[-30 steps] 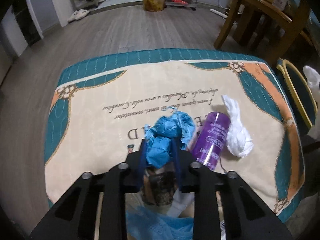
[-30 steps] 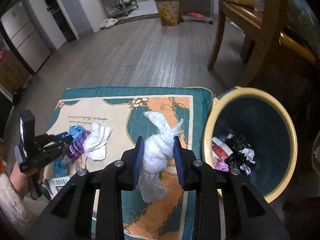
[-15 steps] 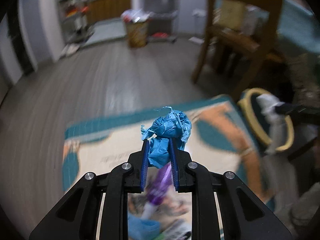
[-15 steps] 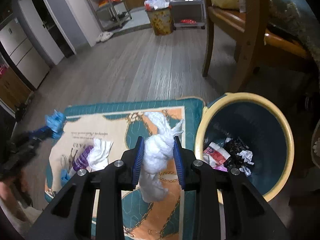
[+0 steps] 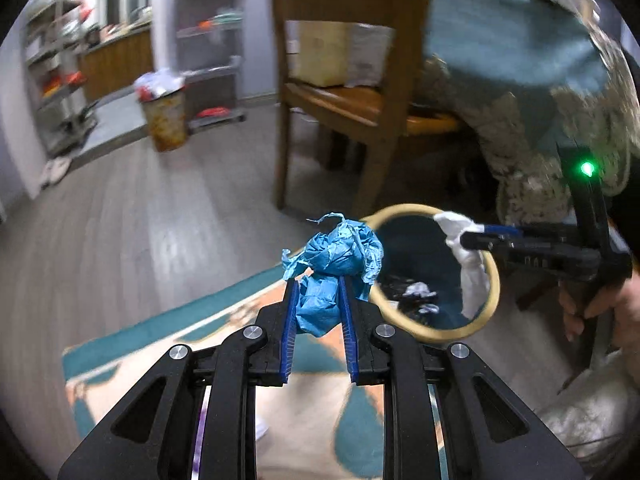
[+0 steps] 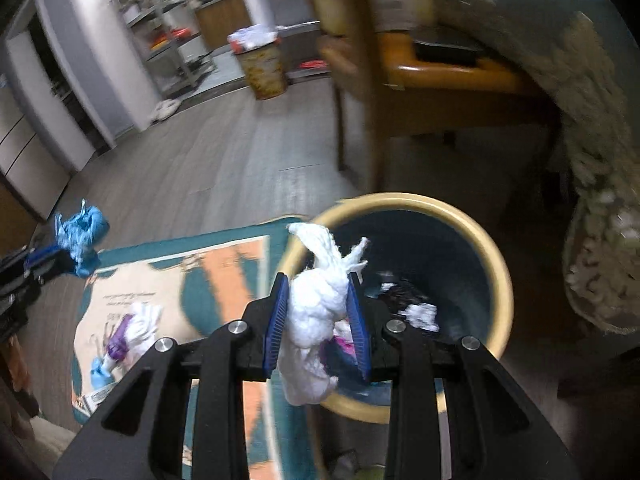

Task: Collect trash
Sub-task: 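Carry the tissue and blue wrapper over the bin and open both tools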

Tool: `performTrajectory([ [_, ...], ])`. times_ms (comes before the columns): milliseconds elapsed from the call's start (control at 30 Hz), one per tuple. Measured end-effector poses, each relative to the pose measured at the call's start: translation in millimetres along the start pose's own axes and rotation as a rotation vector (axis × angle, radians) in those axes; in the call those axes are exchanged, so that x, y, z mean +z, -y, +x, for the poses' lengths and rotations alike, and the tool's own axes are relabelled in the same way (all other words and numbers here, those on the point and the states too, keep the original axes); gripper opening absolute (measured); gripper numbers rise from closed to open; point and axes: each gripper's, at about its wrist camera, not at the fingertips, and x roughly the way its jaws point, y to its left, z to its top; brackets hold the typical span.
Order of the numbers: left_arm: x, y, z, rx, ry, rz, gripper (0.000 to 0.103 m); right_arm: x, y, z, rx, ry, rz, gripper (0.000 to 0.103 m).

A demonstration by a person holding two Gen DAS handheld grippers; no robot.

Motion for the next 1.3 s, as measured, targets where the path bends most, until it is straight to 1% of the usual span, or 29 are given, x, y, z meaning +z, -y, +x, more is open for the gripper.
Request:
performTrajectory([
  [67,6,19,16,-0.033,-0.012,0.024,0.022,0,22,2,-0.024,-0.005,0.045,0.029],
  [167,9,35,34,-0.056,-0.032,0.036,0.022,-2,47,8,-0.045,-0.027,0.102,0.029],
  [267,9,54,61,-0.071,-0.071,0.062,0.022,-4,66,13,-0.049,-0.043,0.145,0.029],
  [400,7,75,82,-0.087,-0.095,0.103,0.022,-6,77,19,-0.073,-0.059,0.154,0.029],
  [500,6,87,96,-0.096,-0.108,0.129,0.022,-7,84,23,-0.073,-0.068,0.169,0.029],
  [600,5,96,113,-0.093,-0.126,0.147,0.022,-6,85,26,-0.083,-0.059,0.169,0.029],
  [700,3,102,122,-0.094,-0.128,0.168,0.022,-7,85,23,-0.098,-0.046,0.167,0.029],
  [733,3,104,124,-0.095,-0.127,0.175,0.022,-7,85,23,-0.099,-0.04,0.168,0.034],
  [800,1,107,126,-0.083,-0.125,0.195,0.029,-8,85,21,-0.106,-0.027,0.164,0.039],
  [833,1,109,126,-0.08,-0.12,0.205,0.031,-9,86,19,-0.112,-0.022,0.162,0.039],
  [867,2,111,126,-0.074,-0.115,0.209,0.04,-9,87,18,-0.114,-0.018,0.163,0.039],
  [900,3,110,124,-0.066,-0.104,0.208,0.052,-9,89,17,-0.117,-0.011,0.166,0.041],
  [933,4,109,122,-0.065,-0.094,0.203,0.056,-9,89,16,-0.121,-0.004,0.172,0.043],
  [1033,8,103,117,-0.064,-0.082,0.177,0.057,-8,91,16,-0.117,-0.006,0.178,0.043],
  [1100,8,99,113,-0.058,-0.078,0.165,0.06,-8,89,16,-0.118,-0.012,0.173,0.044],
  [1200,8,93,106,-0.049,-0.072,0.151,0.065,-7,85,14,-0.112,-0.011,0.174,0.052],
  [1300,7,90,95,-0.041,-0.061,0.148,0.067,-3,78,11,-0.108,-0.002,0.173,0.054],
])
